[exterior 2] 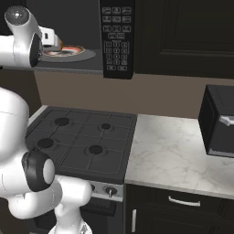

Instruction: Retrieve the reheated potato from the microwave, then place the potato, cheese, and condiment on the cutting board.

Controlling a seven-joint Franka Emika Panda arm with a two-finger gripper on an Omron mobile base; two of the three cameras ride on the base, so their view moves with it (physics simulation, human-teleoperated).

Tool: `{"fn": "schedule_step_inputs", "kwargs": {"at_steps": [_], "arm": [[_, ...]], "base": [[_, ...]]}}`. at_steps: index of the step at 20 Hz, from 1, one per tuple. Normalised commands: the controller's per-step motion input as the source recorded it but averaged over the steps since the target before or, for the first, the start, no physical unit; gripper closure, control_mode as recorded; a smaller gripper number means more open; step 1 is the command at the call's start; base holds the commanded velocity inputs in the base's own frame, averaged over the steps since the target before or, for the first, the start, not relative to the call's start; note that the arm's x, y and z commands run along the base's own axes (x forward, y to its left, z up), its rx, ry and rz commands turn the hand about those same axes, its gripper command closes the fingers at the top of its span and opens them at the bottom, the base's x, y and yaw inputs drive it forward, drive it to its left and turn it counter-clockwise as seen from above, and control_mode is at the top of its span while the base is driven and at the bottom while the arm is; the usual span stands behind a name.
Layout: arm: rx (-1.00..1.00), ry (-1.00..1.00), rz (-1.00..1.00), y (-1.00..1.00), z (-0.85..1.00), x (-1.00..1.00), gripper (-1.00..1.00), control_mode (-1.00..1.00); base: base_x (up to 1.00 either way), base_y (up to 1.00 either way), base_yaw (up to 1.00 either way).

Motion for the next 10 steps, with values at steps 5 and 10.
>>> {"fn": "schedule_step_inputs", "kwargs": {"at_steps": [5, 10], "arm": [[0.00, 0.00, -0.10, 0.04, 0.00, 0.62, -1.00, -1.00], [0.00, 0.00, -0.08, 0.11, 0.00, 0.57, -1.00, -1.00]], "base": [[0.00, 0.00, 0.00], [0.00, 0.00, 0.00]]}}
